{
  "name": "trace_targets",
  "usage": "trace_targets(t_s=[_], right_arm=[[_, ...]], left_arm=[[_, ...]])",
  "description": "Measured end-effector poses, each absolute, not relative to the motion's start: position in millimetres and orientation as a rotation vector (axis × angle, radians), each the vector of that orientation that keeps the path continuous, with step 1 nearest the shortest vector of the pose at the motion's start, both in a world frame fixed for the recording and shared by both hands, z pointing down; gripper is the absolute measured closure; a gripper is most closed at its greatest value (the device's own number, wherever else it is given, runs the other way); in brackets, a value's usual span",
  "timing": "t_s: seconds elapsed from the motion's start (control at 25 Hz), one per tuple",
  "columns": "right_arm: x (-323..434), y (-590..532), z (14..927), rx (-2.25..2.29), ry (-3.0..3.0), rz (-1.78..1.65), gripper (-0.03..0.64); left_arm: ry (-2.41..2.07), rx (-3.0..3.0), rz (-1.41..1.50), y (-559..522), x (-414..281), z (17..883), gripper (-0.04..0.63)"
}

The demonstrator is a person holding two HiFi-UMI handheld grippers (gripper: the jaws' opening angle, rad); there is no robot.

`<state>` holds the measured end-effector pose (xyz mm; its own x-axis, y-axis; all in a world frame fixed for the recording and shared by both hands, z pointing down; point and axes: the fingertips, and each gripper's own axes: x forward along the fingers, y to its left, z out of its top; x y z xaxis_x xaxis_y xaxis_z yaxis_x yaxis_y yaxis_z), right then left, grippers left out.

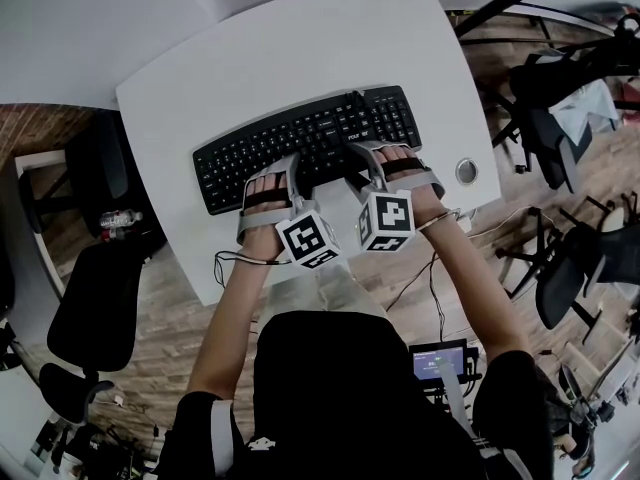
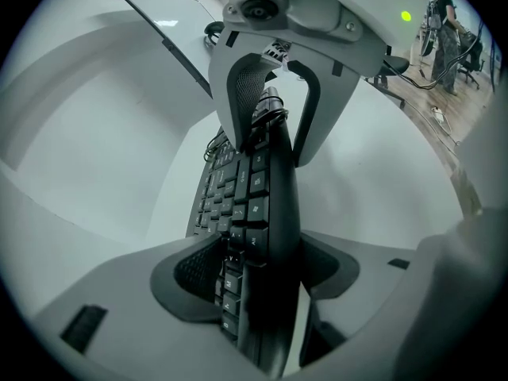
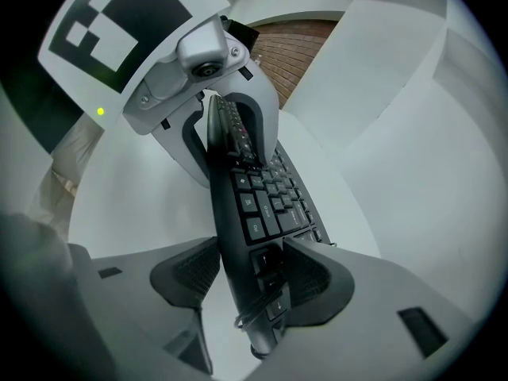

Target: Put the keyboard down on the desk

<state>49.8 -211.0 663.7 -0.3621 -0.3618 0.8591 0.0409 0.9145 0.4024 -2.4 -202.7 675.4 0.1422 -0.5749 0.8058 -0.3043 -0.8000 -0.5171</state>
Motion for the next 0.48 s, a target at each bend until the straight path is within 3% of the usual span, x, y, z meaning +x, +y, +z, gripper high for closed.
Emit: trace_targets(t_s=[0.48], right_arm=[[55,-206,669,0.211,-1.862,-0.323,0.344]], left_arm=[[0.854,-2.372,-1.767,-191,5,678,0.285]])
